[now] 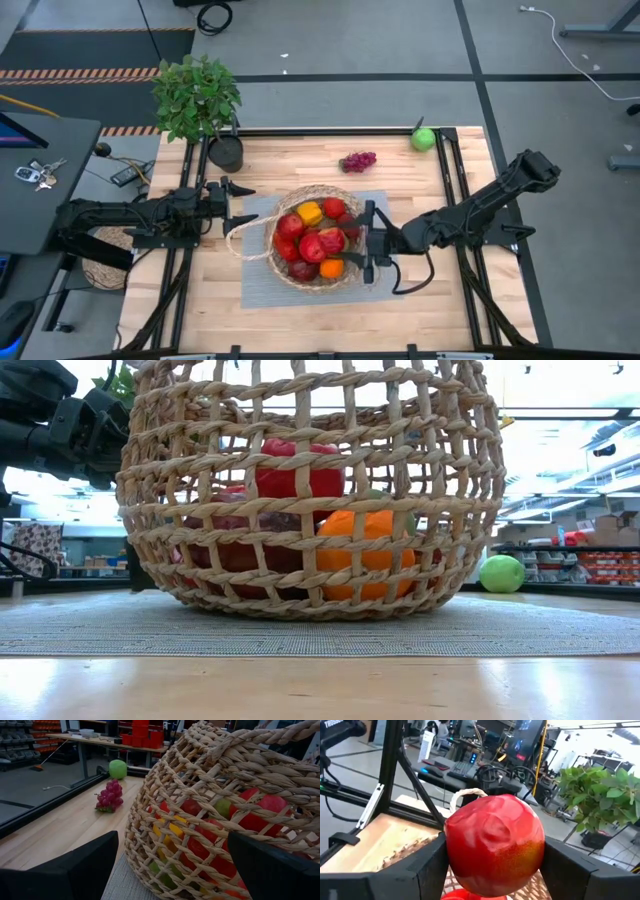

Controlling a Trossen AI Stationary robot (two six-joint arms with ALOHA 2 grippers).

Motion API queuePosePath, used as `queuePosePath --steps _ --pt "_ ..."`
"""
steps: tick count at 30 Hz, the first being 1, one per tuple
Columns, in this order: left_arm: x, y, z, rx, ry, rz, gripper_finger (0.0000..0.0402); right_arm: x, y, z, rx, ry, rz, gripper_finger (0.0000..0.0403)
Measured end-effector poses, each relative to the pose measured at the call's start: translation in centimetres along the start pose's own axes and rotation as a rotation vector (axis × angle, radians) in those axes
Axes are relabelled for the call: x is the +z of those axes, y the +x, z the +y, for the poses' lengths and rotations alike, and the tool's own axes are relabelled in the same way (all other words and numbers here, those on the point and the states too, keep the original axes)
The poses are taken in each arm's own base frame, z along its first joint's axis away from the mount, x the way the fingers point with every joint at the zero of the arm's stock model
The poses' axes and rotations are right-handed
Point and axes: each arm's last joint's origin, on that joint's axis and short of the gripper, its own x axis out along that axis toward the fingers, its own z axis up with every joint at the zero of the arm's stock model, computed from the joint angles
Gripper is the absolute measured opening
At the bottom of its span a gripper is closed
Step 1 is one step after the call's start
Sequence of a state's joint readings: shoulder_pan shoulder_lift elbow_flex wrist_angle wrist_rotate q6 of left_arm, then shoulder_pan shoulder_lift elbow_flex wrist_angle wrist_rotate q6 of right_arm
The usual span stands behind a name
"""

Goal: Build produce basket
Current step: Put the red apple into the basket

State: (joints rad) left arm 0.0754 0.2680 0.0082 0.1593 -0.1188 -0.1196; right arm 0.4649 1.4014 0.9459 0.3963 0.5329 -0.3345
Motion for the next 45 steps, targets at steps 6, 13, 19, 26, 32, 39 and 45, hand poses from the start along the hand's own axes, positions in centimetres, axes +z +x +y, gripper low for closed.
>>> queuePosePath --steps 6,13,19,26,32,39,45 --pt "0.0 0.0 0.0 0.000 0.000 0.000 0.0382 0.3 -0.2 -0.2 -0.092 -0.024 -0.001 0.0274" --pt "0.0 0.0 0.0 0.000 0.000 0.000 0.0382 0.5 -0.2 -0.1 -0.089 -0.089 -0.009 0.0274" --pt "0.0 0.0 0.0 0.000 0.000 0.000 0.0382 0.3 -0.2 0.6 0.068 -0.260 -0.054 0.0274" --pt "0.0 0.0 0.0 0.000 0.001 0.000 0.0382 0.1 -0.1 0.7 0.080 -0.459 -0.044 0.0274" --pt "0.0 0.0 0.0 0.000 0.000 0.000 0.0382 -0.1 0.1 0.3 0.052 -0.669 -0.033 0.0280" --pt "0.0 0.0 0.0 0.000 0.001 0.000 0.0382 -0.6 0.2 0.2 0.035 -0.797 0.039 0.0283" --pt "0.0 0.0 0.0 0.000 0.000 0.000 0.0382 -0.6 0.2 0.2 0.032 -0.658 0.031 0.0284"
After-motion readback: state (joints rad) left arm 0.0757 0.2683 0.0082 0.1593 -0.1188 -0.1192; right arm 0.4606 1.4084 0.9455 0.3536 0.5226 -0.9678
